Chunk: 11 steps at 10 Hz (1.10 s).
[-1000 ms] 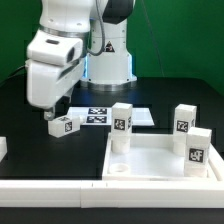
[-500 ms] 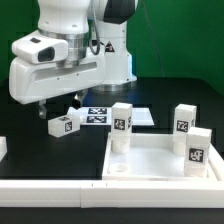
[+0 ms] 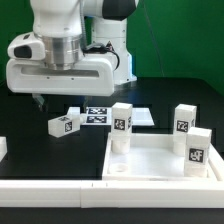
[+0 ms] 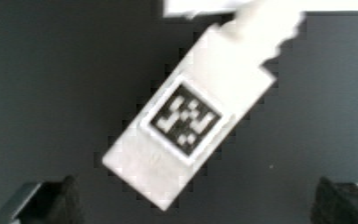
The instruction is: Assemble square table
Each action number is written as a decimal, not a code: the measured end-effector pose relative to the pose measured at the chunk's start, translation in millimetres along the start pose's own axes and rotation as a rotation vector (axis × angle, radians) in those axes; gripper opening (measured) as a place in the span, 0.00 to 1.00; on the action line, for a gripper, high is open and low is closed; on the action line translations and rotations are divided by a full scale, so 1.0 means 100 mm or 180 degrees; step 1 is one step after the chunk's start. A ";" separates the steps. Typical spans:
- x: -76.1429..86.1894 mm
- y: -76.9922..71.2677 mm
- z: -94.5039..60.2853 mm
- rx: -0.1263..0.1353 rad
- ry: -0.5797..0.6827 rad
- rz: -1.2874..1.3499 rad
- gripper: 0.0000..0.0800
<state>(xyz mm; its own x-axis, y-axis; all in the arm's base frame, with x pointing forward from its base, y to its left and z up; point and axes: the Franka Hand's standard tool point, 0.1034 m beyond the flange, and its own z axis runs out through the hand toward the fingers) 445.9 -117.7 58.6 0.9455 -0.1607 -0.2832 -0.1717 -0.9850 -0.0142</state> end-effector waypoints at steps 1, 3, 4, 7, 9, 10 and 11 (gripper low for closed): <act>0.22 0.03 -0.09 0.0024 0.0099 0.0199 0.81; 0.19 -0.03 -0.05 0.0062 0.0073 0.0592 0.81; 0.17 -0.05 -0.02 0.0239 0.0003 0.0970 0.81; 0.08 0.08 0.11 0.1022 -0.0572 0.1843 0.81; 0.02 0.05 0.12 0.1068 -0.0812 0.1786 0.81; 0.02 0.07 0.14 0.1108 -0.0972 0.1777 0.81; -0.11 0.03 0.18 0.1279 -0.1426 0.1777 0.81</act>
Offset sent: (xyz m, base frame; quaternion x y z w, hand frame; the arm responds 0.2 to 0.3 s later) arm 0.0000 0.0000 0.0000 0.0000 0.0000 0.1938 0.9810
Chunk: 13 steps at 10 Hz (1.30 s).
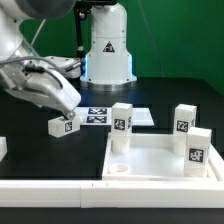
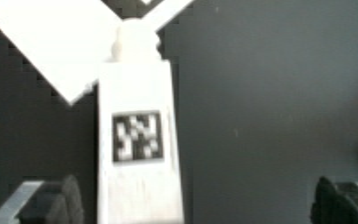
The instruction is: Assemble square table
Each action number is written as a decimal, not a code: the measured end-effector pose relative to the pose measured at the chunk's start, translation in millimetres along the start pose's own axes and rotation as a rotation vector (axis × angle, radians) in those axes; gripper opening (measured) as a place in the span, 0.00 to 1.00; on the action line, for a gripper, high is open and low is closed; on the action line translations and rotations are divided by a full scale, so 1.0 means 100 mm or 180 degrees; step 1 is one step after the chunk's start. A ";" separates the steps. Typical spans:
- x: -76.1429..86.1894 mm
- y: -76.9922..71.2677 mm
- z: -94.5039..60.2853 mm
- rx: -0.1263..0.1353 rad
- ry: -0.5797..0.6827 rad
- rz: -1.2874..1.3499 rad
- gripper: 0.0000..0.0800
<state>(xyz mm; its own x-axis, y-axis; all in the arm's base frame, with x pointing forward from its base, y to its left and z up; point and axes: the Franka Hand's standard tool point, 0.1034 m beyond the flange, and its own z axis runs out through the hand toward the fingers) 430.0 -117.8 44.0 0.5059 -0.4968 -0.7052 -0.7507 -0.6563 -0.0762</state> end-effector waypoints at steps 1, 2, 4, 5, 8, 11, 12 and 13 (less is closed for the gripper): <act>0.01 0.05 0.04 0.0043 -0.0421 0.0075 0.81; 0.08 0.04 0.04 0.0024 -0.0562 0.0080 0.81; 0.07 0.05 0.09 -0.0025 -0.0965 0.0125 0.81; 0.06 0.04 0.09 -0.0029 -0.0963 0.0115 0.81; 0.16 0.10 0.26 -0.0064 -0.0951 0.0163 0.81; 0.20 0.10 0.32 -0.0083 -0.0861 0.0168 0.77; 0.20 0.10 0.32 -0.0084 -0.0862 0.0169 0.59; 0.20 0.10 0.32 -0.0084 -0.0863 0.0169 0.37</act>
Offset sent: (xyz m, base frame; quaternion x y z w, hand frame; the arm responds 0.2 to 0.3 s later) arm 0.0000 0.0000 0.0000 0.0000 0.0000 0.0000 1.0000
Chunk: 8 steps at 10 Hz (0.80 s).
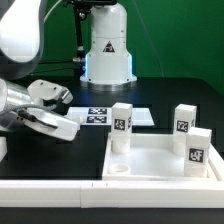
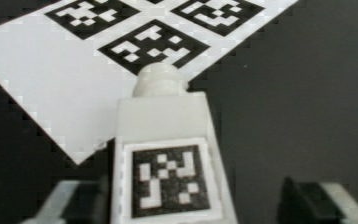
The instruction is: Assemble square table
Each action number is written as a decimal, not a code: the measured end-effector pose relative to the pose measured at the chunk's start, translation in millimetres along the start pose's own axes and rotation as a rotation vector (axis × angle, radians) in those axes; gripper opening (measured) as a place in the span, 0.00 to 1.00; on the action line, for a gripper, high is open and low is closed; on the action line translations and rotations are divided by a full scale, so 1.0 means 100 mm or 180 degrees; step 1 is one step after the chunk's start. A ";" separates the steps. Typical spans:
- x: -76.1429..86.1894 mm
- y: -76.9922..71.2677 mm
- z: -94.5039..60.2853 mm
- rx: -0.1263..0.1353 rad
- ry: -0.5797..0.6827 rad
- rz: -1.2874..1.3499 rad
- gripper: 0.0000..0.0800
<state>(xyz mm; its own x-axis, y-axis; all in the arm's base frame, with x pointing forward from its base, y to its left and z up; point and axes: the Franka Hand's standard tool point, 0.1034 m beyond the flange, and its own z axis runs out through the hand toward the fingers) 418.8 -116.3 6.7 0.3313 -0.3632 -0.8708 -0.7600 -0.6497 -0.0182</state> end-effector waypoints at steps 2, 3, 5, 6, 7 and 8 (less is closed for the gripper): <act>-0.01 -0.03 -0.03 -0.0011 0.0015 -0.0020 0.35; -0.12 -0.14 -0.18 -0.0009 0.0094 -0.0119 0.35; -0.35 -0.40 -0.61 0.0001 0.0312 -0.0414 0.35; -0.40 -0.52 -0.68 0.0007 0.0629 -0.0522 0.35; -0.39 -0.48 -0.60 0.0021 0.0760 -0.0505 0.35; -0.34 -0.50 -0.63 0.0037 0.1001 -0.0509 0.36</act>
Offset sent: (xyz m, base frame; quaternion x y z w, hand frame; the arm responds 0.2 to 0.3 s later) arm 0.0539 -0.0062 0.0859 0.0122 -0.0077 -0.1127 0.9935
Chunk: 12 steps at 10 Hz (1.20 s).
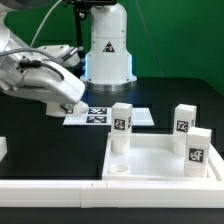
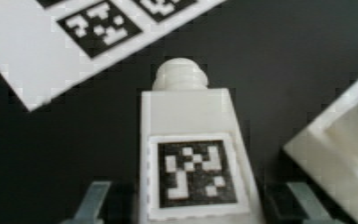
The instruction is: Assemble square table
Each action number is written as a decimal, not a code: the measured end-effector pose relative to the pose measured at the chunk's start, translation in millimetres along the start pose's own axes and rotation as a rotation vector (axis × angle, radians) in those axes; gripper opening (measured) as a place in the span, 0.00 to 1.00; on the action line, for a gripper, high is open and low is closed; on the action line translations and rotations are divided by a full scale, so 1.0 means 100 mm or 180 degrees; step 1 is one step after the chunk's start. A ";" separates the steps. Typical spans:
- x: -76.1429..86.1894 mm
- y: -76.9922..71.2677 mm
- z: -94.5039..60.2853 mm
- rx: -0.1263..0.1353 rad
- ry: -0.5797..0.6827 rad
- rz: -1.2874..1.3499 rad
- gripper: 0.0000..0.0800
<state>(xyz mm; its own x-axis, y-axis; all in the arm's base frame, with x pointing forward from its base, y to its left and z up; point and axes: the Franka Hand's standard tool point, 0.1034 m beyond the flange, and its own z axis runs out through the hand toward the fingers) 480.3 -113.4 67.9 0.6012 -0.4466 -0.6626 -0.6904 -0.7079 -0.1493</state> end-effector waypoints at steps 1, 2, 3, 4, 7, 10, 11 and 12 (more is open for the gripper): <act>0.00 -0.12 -0.09 -0.0003 0.0218 -0.0047 0.36; -0.02 -0.40 -0.31 -0.0011 0.0464 -0.0253 0.36; 0.02 -0.64 -0.52 -0.0089 0.0763 -0.0553 0.36; 0.06 -0.76 -0.60 -0.0107 0.1003 -0.0675 0.36; 0.12 -0.70 -0.56 -0.0092 0.1518 -0.0646 0.36; 0.07 -1.38 -0.73 -0.0173 0.2472 -0.0955 0.36; 0.01 -1.55 -0.75 -0.0167 0.2718 -0.1063 0.36; -0.04 -1.58 -0.70 -0.0211 0.2796 -0.1128 0.36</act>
Offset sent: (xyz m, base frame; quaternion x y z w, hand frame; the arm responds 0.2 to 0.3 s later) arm 0.0752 0.0089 0.0464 -0.0733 0.1890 -0.1765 0.9632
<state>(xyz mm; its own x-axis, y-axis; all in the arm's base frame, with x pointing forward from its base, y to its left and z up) 615.4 -37.9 144.9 0.8777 -0.4326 0.2063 -0.4017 -0.8987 -0.1760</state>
